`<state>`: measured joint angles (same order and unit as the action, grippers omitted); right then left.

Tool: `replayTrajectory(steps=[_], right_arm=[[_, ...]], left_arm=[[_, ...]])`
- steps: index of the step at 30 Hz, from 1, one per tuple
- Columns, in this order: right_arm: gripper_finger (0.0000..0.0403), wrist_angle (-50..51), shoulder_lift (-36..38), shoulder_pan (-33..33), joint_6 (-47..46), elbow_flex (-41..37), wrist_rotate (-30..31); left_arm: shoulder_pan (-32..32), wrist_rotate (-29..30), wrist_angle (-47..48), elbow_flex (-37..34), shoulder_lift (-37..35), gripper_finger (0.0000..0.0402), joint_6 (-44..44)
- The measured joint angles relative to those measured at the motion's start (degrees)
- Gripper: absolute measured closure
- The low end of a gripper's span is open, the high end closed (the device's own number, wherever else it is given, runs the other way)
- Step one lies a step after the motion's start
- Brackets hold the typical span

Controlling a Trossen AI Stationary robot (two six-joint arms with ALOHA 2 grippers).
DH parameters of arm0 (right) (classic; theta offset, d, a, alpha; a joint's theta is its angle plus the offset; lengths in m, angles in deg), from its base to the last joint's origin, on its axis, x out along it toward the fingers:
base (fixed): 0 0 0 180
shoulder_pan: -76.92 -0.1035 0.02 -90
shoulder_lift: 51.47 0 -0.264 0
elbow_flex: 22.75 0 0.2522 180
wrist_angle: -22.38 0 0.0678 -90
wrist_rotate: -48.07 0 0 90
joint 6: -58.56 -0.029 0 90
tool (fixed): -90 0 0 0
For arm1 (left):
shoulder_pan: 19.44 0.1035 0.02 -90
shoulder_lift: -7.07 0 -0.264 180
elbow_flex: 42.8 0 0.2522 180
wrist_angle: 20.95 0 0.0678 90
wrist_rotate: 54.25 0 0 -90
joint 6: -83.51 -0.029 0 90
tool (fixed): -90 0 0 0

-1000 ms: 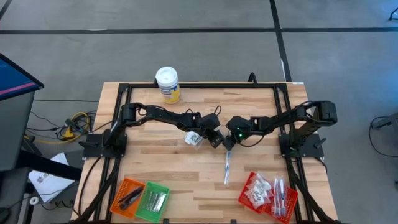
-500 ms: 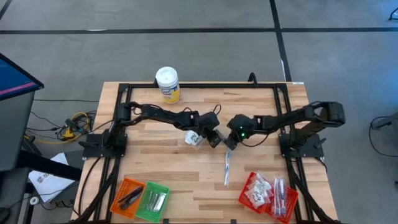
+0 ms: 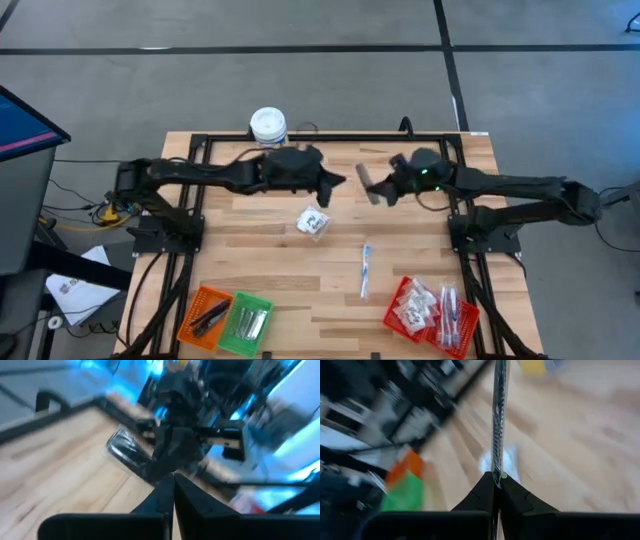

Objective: Pick & Place Travel size toiletries
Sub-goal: Put the black comb into the orange basket

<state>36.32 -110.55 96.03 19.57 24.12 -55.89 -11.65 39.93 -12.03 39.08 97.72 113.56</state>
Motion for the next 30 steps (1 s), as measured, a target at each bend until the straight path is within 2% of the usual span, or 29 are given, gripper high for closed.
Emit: replayTrajectory(steps=[5, 11, 15, 23, 30], right_arm=[[0.0402, -0.3, 3.7, 0.9, 0.4, 6.9, -0.2], [0.0402, -0.2, 2.4, -0.5, 2.7, 17.5, 0.3], [0.0402, 0.2, 0.0, -1.9, 3.9, 24.0, 0.6], [0.0403, 0.5, -6.7, -5.9, 5.1, 33.9, 1.1], [0.0402, 2.4, -10.5, -8.4, 5.0, 36.8, 1.2]], left_arm=[[2.1, -3.9, -5.8, -3.0, -6.2, 0.0398, 3.4], [3.2, -9.1, -12.9, -3.4, -8.3, 0.0389, 6.3], [3.4, -11.5, -18.1, -3.4, -8.4, 0.0347, 9.3], [3.4, -11.6, -25.0, -3.4, -8.4, 0.0239, 10.8], [3.4, -10.0, -28.2, -3.4, -8.4, 0.0198, 9.5]])
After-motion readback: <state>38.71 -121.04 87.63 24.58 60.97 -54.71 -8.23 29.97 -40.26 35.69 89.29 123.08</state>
